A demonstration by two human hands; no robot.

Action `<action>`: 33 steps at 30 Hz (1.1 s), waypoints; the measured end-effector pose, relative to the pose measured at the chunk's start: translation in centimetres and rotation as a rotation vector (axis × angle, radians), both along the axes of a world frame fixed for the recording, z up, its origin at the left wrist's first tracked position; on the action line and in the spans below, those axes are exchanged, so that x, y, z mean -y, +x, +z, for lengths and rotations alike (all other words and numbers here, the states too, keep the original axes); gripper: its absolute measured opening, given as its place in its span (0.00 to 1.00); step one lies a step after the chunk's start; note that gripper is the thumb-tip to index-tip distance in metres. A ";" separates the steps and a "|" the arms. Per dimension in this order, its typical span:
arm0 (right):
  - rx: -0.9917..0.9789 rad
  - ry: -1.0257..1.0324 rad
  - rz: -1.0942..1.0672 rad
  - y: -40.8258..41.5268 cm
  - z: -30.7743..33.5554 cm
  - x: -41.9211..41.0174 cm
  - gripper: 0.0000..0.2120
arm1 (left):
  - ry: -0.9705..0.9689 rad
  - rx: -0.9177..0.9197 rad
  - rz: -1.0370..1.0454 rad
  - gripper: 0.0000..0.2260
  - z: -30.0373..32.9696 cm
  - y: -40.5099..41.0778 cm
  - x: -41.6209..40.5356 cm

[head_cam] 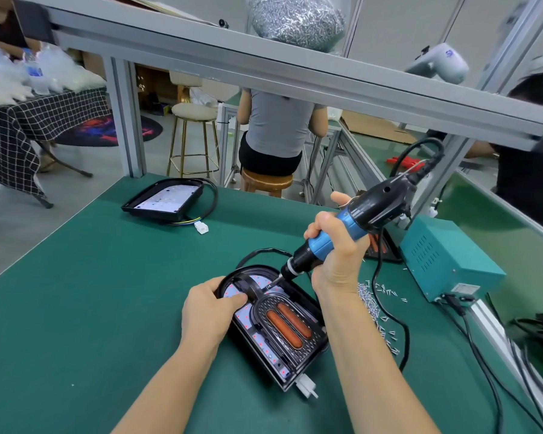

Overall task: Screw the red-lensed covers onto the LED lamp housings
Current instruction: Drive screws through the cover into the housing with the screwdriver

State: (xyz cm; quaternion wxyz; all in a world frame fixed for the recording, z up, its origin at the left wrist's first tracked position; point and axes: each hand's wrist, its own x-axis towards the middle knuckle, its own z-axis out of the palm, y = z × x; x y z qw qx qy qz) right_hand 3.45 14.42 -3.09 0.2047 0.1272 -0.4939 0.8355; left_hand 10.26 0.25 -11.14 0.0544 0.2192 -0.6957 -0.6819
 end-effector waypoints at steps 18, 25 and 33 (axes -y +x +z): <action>0.143 0.135 0.134 0.1 1.1 -1.9 0.14 | -0.014 0.013 0.062 0.11 0.0 -0.2 -0.3; 0.094 0.134 0.115 0.3 0.9 -1.6 0.11 | -0.018 0.003 0.057 0.11 -0.1 -0.1 -0.3; 0.025 0.217 0.211 0.3 1.3 -1.3 0.14 | -0.022 0.004 0.050 0.13 -0.3 -0.2 -0.2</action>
